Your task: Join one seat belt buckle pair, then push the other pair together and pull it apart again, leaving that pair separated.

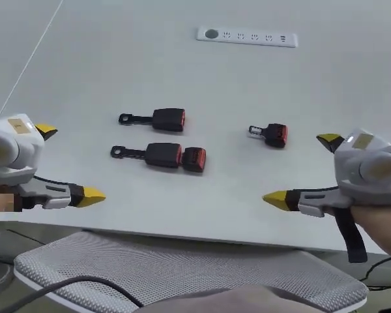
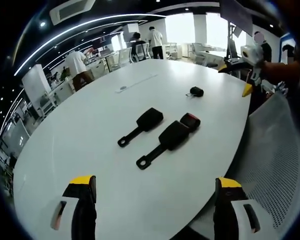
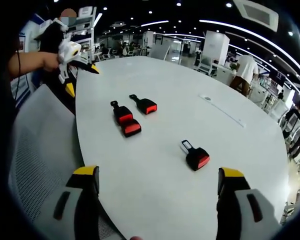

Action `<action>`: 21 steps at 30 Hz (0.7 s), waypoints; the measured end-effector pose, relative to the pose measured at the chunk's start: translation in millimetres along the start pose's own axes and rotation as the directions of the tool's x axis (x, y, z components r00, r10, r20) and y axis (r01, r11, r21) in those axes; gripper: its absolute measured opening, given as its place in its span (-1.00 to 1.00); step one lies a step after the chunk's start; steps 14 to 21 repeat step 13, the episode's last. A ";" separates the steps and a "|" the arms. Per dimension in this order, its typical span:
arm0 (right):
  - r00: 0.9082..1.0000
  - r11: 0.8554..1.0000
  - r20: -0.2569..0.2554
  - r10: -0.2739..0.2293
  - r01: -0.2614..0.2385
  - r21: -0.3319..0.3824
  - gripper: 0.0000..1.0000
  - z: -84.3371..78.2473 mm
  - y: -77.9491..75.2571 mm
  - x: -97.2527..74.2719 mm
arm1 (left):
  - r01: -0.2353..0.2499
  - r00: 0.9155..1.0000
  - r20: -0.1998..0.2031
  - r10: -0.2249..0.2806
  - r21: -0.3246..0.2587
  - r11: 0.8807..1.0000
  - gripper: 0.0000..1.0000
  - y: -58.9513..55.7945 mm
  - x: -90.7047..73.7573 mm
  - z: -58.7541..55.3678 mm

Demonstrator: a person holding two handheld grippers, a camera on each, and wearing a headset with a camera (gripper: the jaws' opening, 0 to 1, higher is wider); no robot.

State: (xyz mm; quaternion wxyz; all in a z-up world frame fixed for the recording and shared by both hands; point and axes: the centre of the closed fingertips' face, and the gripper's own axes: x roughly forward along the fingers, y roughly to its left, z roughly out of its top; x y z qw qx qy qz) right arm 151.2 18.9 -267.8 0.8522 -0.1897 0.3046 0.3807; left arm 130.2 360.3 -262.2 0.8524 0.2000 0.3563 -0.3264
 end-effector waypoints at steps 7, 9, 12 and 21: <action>1.000 1.000 0.004 -0.010 0.010 0.009 1.00 -0.2 0.4 -1.1 | -0.002 1.000 0.008 0.002 0.001 1.000 1.00 0.8 0.2 0.9; 1.000 1.000 0.006 -0.010 0.010 0.010 1.00 0.2 1.0 -1.1 | -0.002 1.000 0.006 0.002 0.005 1.000 1.00 0.3 0.4 0.1; 1.000 1.000 0.010 -0.012 0.012 0.012 1.00 1.0 0.8 -0.5 | -0.004 1.000 0.008 0.004 0.004 1.000 1.00 -0.5 0.6 -0.1; 1.000 1.000 0.013 -0.013 0.013 0.014 1.00 1.3 0.2 -0.1 | -0.007 1.000 0.012 0.007 0.000 1.000 1.00 -0.4 0.7 0.5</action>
